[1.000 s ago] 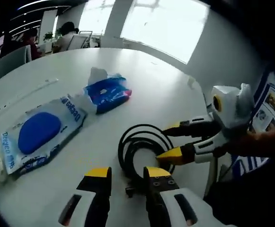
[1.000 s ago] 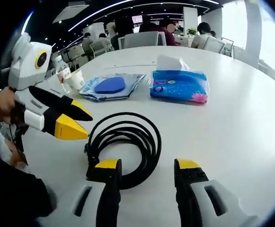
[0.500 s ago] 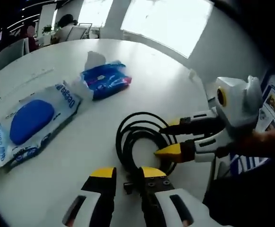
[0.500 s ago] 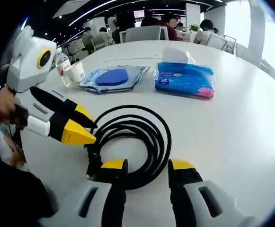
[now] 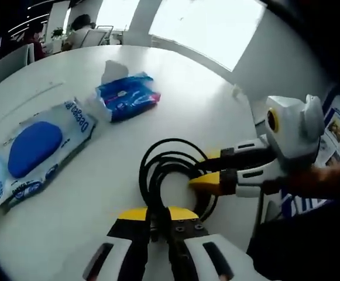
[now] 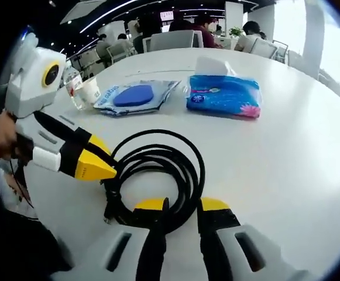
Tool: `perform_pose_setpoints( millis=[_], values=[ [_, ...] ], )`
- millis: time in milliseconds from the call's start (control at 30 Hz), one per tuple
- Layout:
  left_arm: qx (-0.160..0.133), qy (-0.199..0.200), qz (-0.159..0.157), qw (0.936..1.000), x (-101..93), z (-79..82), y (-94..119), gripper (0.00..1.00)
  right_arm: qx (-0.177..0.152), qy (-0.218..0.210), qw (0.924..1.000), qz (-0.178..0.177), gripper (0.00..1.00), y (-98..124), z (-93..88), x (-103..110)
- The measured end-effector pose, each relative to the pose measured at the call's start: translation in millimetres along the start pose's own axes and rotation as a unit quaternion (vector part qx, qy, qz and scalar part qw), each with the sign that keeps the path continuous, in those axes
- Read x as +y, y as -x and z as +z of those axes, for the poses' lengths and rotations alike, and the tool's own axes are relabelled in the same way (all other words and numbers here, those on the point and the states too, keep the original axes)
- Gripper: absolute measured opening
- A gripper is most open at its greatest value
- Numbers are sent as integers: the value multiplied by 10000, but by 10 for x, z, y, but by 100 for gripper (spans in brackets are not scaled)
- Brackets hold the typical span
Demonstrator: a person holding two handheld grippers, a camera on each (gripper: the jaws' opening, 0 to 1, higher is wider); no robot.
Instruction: Arrange the tabletop items into an orderly group along one side of the table until the central work area is clear of visible clutter.
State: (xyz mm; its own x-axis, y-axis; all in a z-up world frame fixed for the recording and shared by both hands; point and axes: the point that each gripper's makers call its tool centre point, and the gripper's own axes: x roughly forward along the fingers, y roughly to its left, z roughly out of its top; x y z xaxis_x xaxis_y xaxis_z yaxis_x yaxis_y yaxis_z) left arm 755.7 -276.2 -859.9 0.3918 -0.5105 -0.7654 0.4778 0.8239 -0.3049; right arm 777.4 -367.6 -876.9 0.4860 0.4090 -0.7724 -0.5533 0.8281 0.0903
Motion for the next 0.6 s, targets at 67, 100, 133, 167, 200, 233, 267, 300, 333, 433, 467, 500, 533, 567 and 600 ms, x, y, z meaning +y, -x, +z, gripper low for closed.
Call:
perform_pose_setpoints(
  millis=[67, 100, 133, 167, 200, 233, 267, 300, 333, 433, 467, 500, 533, 567, 600],
  values=[
    [5, -19, -37, 10000, -30, 0, 29, 6, -22, -60, 10000, -15, 11, 10, 2, 6],
    [11, -50, -47, 10000, -42, -3, 38, 6, -32, -78, 10000, -24, 11, 13, 4, 6],
    [33, -82, -64, 9999, -51, -12, 46, 5, -43, -109, 9999, -27, 10, 23, 1, 7],
    [34, -86, -55, 9999, -53, -15, 54, 5, -50, -131, 9999, -26, 9, 31, 4, 7],
    [29, -75, -54, 10000, -54, -13, 56, 5, -52, -152, 9999, -26, 9, 39, 5, 8],
    [49, -59, -82, 9999, -63, -18, 53, 5, -57, -174, 9998, -47, 8, 49, 6, 3],
    [49, -67, -88, 9999, -66, -19, 54, 4, -50, -197, 9998, -45, 8, 53, 2, 4],
    [45, -82, -88, 9999, -67, -19, 55, 4, -49, -216, 9997, -47, 7, 55, -1, 3],
    [49, -77, -96, 9999, -71, -20, 61, 3, -59, -230, 9997, -50, 7, 64, 1, 7],
    [52, -27, -125, 9999, -95, -13, 104, 2, -82, -404, 9991, -73, 5, 108, 9, -3],
    [58, -10, -159, 9999, -115, -13, 129, 2, -88, -468, 9988, -80, 4, 118, 23, -8],
    [71, 14, -190, 9998, -131, -17, 151, 2, -104, -495, 9987, -70, 3, 146, 41, -4],
    [72, 37, -203, 9998, -139, -18, 166, 2, -106, -492, 9987, -63, 3, 160, 47, 1],
    [62, 76, -233, 9997, -146, -17, 178, 2, -127, -464, 9988, -60, 3, 186, 72, 9],
    [60, 132, -259, 9996, -155, -15, 188, 1, -132, -449, 9989, -63, 2, 189, 83, 8]
  ],
)
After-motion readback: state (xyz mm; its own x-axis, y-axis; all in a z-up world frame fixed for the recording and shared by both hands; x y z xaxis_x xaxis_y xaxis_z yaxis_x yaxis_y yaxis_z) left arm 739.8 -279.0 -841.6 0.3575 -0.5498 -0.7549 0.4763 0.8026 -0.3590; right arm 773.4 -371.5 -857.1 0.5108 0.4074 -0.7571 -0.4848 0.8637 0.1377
